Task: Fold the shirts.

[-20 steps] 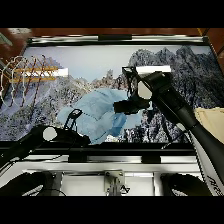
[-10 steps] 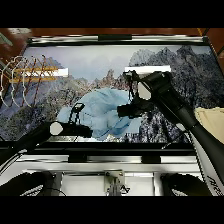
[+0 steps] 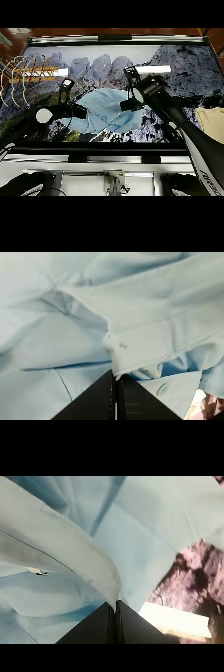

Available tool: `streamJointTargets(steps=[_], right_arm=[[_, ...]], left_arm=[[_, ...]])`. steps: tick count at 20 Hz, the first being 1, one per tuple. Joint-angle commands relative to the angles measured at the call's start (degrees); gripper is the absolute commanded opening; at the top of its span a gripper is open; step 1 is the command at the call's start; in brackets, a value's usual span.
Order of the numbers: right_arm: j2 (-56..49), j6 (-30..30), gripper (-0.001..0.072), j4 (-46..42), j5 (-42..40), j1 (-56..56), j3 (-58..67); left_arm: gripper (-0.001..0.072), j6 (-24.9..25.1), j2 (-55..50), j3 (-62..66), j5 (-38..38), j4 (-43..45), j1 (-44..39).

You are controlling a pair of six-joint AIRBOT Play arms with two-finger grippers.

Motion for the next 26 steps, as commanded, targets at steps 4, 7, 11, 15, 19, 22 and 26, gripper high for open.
streamJointTargets(steps=[4, 7, 11, 15, 19, 22, 26], right_arm=[[-5.8, 2.9, 0.051, 0.5, 1.5, -0.9, -0.2], [-4.5, 4.6, 0.0581, 9.8, 4.7, -4.2, 0.2], [-3.0, 4.5, 0.0632, 11.8, 17.9, -8.2, -0.5], [-3.1, 7.2, 0.0631, 20.3, 9.8, -8.3, -10.5], [-5.1, 8.4, 0.0631, 22.1, 3.0, -8.3, -13.1], [-6.8, 9.9, 0.0434, 21.7, -0.1, -8.3, -13.1], [-6.4, 8.8, 0.0076, 15.8, 2.1, -8.3, -11.6]], left_arm=[[0.0052, -1.1, -2.2, 1.0, 1.7, 0.8, 0.3], [0.0052, -1.0, -3.3, 1.0, 3.2, 0.9, 0.3], [0.0052, -0.6, -4.4, 1.0, 3.7, 0.9, 0.3], [0.0052, -0.7, -4.4, 1.0, 4.2, 0.9, 0.3], [0.0052, -0.6, -4.4, 1.0, 4.2, 0.8, 0.3], [0.0052, -0.6, -4.4, 1.0, 4.2, 0.8, 0.3], [0.0052, -0.5, -4.2, 2.5, 4.2, 0.9, 0.3]])
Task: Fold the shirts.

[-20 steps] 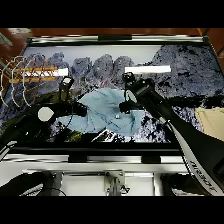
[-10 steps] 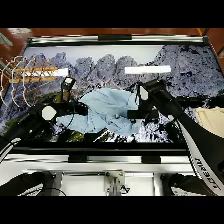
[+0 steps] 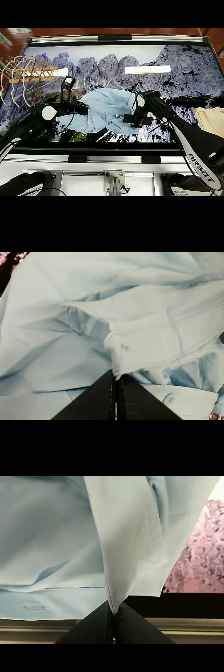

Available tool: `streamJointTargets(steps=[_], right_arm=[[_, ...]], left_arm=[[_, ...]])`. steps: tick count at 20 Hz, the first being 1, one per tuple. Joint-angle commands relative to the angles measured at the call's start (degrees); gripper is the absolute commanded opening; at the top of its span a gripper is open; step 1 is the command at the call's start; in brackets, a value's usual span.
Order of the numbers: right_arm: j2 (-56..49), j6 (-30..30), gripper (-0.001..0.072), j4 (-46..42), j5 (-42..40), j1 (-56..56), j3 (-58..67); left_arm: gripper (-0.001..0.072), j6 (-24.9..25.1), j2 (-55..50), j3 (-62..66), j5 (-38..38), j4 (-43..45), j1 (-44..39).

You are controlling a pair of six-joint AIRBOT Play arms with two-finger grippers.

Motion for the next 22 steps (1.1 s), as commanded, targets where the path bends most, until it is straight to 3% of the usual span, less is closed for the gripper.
streamJointTargets(steps=[1, 5, 7, 10, 13, 16, 18, 22], right_arm=[[1.1, -2.8, 0.0076, -6.7, 2.5, 0.0, 2.8], [9.5, -11.0, 0.0075, -22.0, 5.1, 0.0, 20.8], [13.8, -14.2, 0.0075, -23.6, 1.2, 0.0, 32.7], [18.1, -14.5, 0.0075, -17.2, -2.6, 0.0, 46.9], [20.0, -14.5, 0.0075, -7.4, 1.2, 0.0, 49.6], [17.5, -14.5, 0.0075, 0.0, 15.3, 0.0, 47.7], [14.5, -14.5, 0.0075, 1.8, 23.0, 0.2, 44.5], [10.4, -15.9, 0.0076, -6.4, 23.2, 4.7, 32.0]], left_arm=[[0.0052, 1.3, 0.5, 2.6, 0.0, 0.1, 0.0], [0.0052, 9.4, 3.8, 17.8, -3.5, 0.2, 0.0], [0.0052, 9.7, 5.9, 28.6, -5.8, 0.7, 0.0], [0.0052, 9.7, 9.6, 43.0, -7.4, 0.6, 0.0], [0.0051, 9.5, 12.9, 47.9, -11.9, 0.8, 0.0], [0.0051, 0.2, 12.8, 46.9, -31.5, 8.9, 0.0], [0.0051, -6.3, 12.6, 41.3, -40.3, 16.3, 0.0], [0.0051, -13.9, 12.7, 22.7, -40.5, 24.7, 0.0]])
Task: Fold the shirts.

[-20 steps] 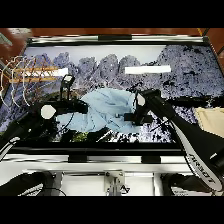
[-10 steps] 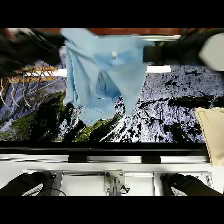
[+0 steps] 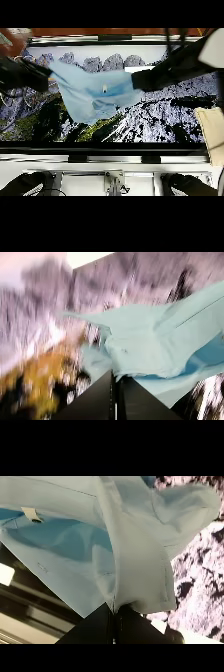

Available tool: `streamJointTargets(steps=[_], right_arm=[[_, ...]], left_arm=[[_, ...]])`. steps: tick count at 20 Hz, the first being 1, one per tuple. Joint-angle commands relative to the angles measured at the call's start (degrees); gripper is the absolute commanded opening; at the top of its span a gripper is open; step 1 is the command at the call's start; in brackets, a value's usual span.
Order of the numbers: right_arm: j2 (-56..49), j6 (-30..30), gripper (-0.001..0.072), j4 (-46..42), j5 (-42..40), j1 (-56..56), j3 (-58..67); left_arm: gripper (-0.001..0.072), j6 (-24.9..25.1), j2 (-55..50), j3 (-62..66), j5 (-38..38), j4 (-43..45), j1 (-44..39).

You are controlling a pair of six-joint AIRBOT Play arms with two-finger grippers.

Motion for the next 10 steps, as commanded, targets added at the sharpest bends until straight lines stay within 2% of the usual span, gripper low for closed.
streamJointTargets(steps=[1, 4, 6, 8, 9, 10], right_arm=[[-3.4, -0.8, 0.0076, -4.5, 1.7, 3.4, -9.4], [-6.1, -0.8, 0.0075, -4.5, -3.8, 6.3, -13.9], [-8.6, -0.8, 0.0076, -4.5, -5.7, 8.7, -14.0], [-10.4, -0.6, 0.0076, -4.7, -6.6, 10.1, -14.0], [-10.8, -0.4, 0.0075, -4.7, -6.6, 10.5, -14.0], [-10.9, -0.3, 0.0076, -4.7, -6.6, 10.5, -14.0]], left_arm=[[0.0051, -10.1, 0.2, -14.8, -3.4, 7.5, 0.0], [0.0052, -16.9, 0.2, -26.2, 6.3, 3.2, -0.1], [0.0053, -17.3, 0.1, -30.6, 13.1, -0.2, -1.1], [0.0057, -17.3, -0.1, -32.0, 15.1, -1.0, -1.7], [0.0081, -17.3, 0.0, -32.0, 15.1, -1.0, -1.6], [0.0142, -17.3, 0.2, -32.0, 14.9, -1.1, -1.0]])
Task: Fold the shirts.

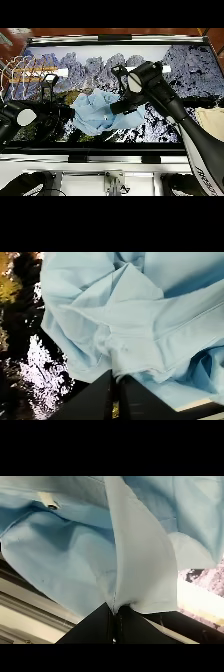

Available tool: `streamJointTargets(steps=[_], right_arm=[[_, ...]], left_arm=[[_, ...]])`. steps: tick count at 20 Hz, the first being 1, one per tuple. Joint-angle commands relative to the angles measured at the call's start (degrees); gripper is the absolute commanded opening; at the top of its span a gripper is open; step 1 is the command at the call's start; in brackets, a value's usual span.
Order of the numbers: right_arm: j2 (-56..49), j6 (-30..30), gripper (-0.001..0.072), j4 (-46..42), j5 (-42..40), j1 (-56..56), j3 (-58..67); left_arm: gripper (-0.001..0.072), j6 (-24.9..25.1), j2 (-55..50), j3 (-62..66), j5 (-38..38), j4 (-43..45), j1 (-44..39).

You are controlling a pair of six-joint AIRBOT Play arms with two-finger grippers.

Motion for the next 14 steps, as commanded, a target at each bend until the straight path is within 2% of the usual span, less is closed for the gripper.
streamJointTargets(steps=[1, 2, 5, 8, 9, 10, 14], right_arm=[[-1.6, 0.5, 0.0076, -0.4, -1.1, 1.5, -0.7], [-1.5, 0.5, 0.0076, -0.4, -0.7, 1.5, -0.7], [-1.2, 0.5, 0.0076, -0.1, -0.4, 1.5, -0.6], [-1.0, 0.6, 0.0076, -0.1, -0.3, 1.5, -0.6], [-1.0, 0.5, 0.0076, -0.1, -0.3, 1.5, -0.6], [-1.0, 0.6, 0.0076, -0.1, -0.2, 1.5, -0.6], [-1.0, 1.3, 0.0076, 1.2, -0.8, 1.5, -0.7]], left_arm=[[0.03, -1.6, 0.3, -2.7, 2.4, -1.3, 1.2], [0.0416, -1.9, 0.5, -2.7, 1.1, -1.3, 2.6], [0.0432, -0.9, 1.4, -2.7, -4.9, -1.3, 9.1], [0.0432, 6.4, 2.8, -0.7, -8.5, -1.3, 15.8], [0.0457, 8.1, 2.8, 0.9, -9.1, -1.3, 17.9], [0.0568, 8.9, 2.8, 3.2, -9.1, -1.3, 20.3], [0.0585, 14.3, -0.2, 14.7, -9.8, -1.4, 31.9]])
